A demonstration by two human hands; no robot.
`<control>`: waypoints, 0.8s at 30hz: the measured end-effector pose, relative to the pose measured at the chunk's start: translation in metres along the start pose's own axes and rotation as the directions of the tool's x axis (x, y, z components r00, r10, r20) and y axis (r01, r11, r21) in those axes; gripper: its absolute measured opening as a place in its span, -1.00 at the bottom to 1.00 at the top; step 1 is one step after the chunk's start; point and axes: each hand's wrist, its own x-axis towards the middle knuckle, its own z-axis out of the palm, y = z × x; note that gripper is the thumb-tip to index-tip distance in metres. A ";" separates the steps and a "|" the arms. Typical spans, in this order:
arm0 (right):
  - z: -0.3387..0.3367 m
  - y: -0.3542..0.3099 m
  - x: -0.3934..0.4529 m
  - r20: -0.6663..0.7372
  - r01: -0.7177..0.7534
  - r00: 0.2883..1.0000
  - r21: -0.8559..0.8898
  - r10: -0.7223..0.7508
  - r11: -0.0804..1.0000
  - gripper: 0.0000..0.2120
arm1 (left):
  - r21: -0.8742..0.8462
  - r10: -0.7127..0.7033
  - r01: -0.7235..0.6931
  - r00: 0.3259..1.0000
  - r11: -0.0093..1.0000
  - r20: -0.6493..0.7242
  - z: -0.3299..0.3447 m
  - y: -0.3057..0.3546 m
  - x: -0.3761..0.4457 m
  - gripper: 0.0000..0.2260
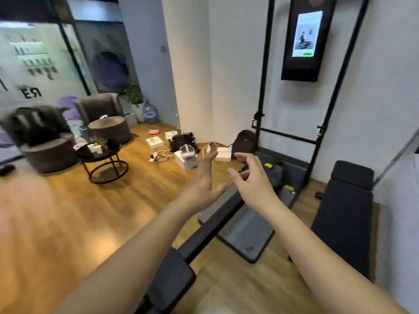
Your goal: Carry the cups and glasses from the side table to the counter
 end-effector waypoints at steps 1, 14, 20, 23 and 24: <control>0.035 -0.014 -0.002 0.040 0.023 0.999 0.030 -0.024 0.999 -0.65 | 0.031 -0.037 0.038 0.999 0.999 -0.029 -0.025 -0.022 -0.019 -0.24; 0.423 -0.194 -0.036 0.404 0.149 0.881 0.258 -0.247 0.954 -0.57 | 0.130 -0.401 0.496 0.808 0.859 -0.433 -0.287 -0.233 -0.252 -0.22; 0.549 -0.238 -0.024 0.429 0.180 0.854 0.287 -0.295 0.941 -0.57 | 0.148 -0.461 0.588 0.745 0.795 -0.482 -0.369 -0.313 -0.291 -0.20; 0.615 -0.254 0.002 0.424 0.182 0.852 0.309 -0.306 0.934 -0.57 | 0.163 -0.450 0.581 0.752 0.797 -0.482 -0.411 -0.372 -0.287 -0.20; 0.635 -0.260 0.014 0.421 0.176 0.857 0.306 -0.299 0.936 -0.56 | 0.163 -0.448 0.580 0.753 0.799 -0.482 -0.425 -0.392 -0.283 -0.20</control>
